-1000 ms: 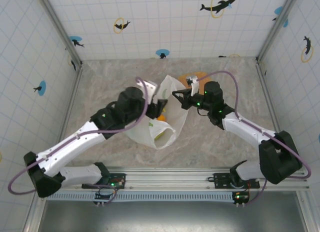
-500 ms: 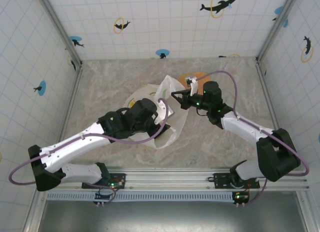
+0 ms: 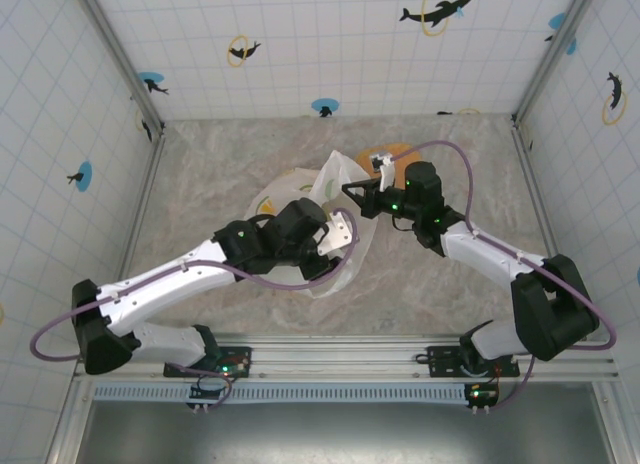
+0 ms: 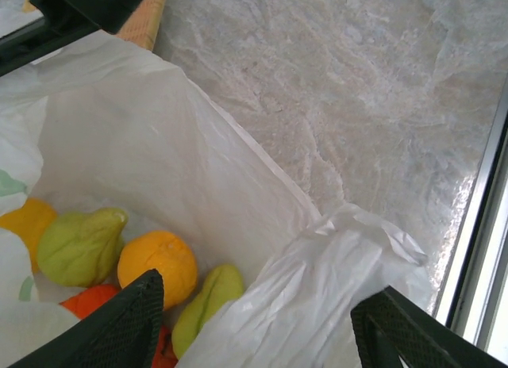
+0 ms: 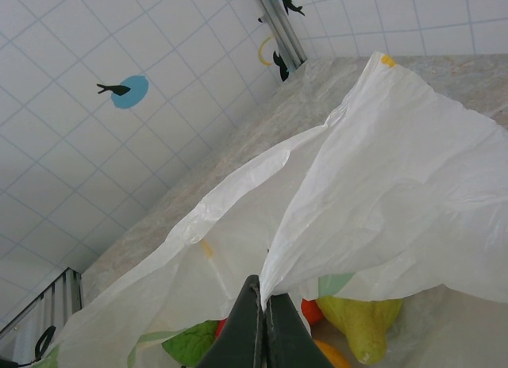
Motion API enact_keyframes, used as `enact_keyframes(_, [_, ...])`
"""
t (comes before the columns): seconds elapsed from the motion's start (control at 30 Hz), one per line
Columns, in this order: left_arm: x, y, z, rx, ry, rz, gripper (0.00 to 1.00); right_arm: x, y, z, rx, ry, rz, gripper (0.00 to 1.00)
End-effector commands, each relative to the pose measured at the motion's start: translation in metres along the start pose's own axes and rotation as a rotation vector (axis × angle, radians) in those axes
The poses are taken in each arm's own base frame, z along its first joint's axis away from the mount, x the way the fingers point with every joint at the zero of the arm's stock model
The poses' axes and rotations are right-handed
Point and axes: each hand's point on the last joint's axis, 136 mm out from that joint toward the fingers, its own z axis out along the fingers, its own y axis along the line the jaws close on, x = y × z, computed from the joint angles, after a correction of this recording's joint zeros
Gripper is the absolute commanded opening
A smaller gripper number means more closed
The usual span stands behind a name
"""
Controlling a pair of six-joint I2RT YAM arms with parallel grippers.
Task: Place the fruits into the plastic bag
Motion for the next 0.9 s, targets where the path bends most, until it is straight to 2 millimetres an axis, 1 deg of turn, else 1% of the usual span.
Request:
enact_keyframes(0.0, [-0.002,-0.003,0.012,0.011,-0.01,0.055,0.6,-0.018,0.004,0.001,-0.013,-0.035,-0.023,0.0])
enact_keyframes(0.07, [-0.002,-0.006,0.017,0.03,-0.006,0.057,0.52,-0.017,0.004,0.001,-0.013,-0.033,-0.022,0.0])
enact_keyframes(0.17, [-0.002,-0.008,0.019,0.038,-0.004,0.055,0.35,-0.016,0.002,-0.001,-0.006,-0.033,-0.018,0.0])
enact_keyframes(0.2, [-0.002,-0.008,0.019,0.038,-0.006,0.055,0.28,-0.017,0.001,-0.001,-0.002,-0.034,-0.018,0.0])
enact_keyframes(0.23, [-0.003,-0.008,0.019,0.039,-0.01,0.053,0.19,-0.016,0.0,-0.002,0.001,-0.036,-0.017,0.0])
enact_keyframes(0.27, [-0.005,-0.008,0.018,0.039,-0.019,0.048,0.07,-0.018,0.0,-0.003,0.002,-0.04,-0.016,0.0])
enact_keyframes(0.3, [-0.006,-0.008,0.016,0.039,-0.028,0.039,0.0,-0.019,-0.001,-0.004,0.006,-0.042,-0.014,0.0])
enact_keyframes(0.4, [-0.018,-0.004,0.007,0.019,-0.09,-0.01,0.0,-0.025,-0.001,-0.006,0.018,-0.065,-0.016,0.0])
enact_keyframes(0.47, [-0.03,0.004,-0.004,-0.024,-0.157,-0.049,0.0,-0.033,-0.002,-0.009,0.033,-0.094,-0.015,0.0])
enact_keyframes(0.53, [-0.045,0.019,-0.021,-0.1,-0.252,-0.095,0.0,-0.047,-0.001,-0.015,0.048,-0.146,-0.019,0.0])
enact_keyframes(0.57, [-0.054,0.03,-0.033,-0.148,-0.313,-0.124,0.0,-0.056,0.0,-0.019,0.056,-0.177,-0.023,0.0])
enact_keyframes(0.63, [-0.067,0.055,-0.059,-0.226,-0.434,-0.209,0.0,-0.077,0.001,-0.028,0.081,-0.248,-0.03,0.0])
enact_keyframes(0.67, [-0.071,0.071,-0.074,-0.263,-0.497,-0.271,0.0,-0.089,0.002,-0.033,0.094,-0.291,-0.036,0.0])
enact_keyframes(0.73, [-0.073,0.104,-0.103,-0.319,-0.607,-0.398,0.0,-0.11,0.009,-0.042,0.1,-0.364,-0.049,0.0])
enact_keyframes(0.8, [-0.064,0.138,-0.129,-0.385,-0.695,-0.53,0.0,-0.13,0.015,-0.052,0.105,-0.434,-0.064,0.0])
enact_keyframes(0.87, [-0.056,0.162,-0.148,-0.45,-0.747,-0.61,0.0,-0.145,0.02,-0.058,0.11,-0.485,-0.073,0.0])
